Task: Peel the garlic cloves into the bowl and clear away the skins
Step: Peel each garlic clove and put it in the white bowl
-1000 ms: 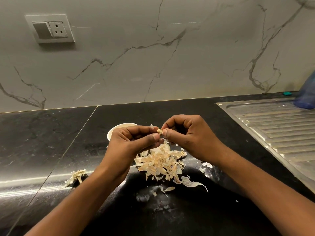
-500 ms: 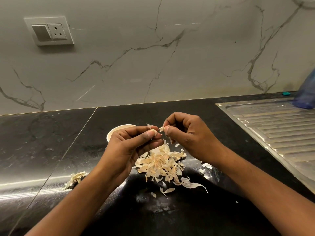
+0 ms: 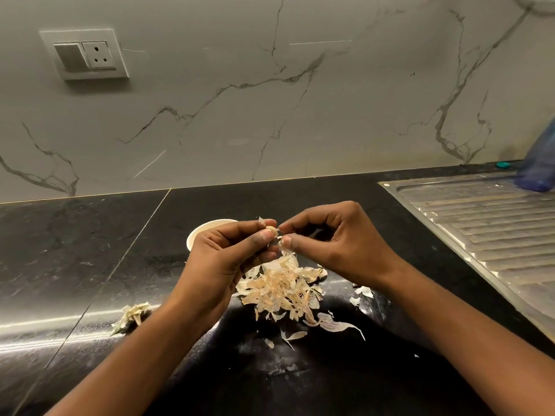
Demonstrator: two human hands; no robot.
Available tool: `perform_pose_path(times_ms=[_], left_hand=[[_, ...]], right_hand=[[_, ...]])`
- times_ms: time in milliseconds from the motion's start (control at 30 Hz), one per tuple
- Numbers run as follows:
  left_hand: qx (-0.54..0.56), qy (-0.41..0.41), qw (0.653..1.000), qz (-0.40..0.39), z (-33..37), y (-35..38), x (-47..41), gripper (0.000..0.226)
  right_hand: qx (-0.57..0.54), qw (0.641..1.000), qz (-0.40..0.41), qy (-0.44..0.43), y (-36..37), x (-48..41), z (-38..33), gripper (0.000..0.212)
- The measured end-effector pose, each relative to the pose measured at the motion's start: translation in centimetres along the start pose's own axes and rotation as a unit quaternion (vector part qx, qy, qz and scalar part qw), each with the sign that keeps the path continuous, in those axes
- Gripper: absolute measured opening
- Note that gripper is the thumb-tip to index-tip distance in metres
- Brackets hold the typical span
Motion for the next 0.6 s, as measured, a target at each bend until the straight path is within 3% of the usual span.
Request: perform_pose_path(times_ms=[600], left_hand=[[-0.112,0.07,0.991,-0.019,0.72,0.51,0.41,0.025]], right_hand=[[0.041,0.999,-0.025,-0.004,0.66,-0.06,0.08,0.009]])
Point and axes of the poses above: each hand's wrist, its own x-axis away from the middle knuckle, its own y-axis out of the palm, z = x × y, the point moved 10 cm from there along -x, towards the middle knuckle, and after that the axes turned 3 degrees about -z, right-handed, at the moved point
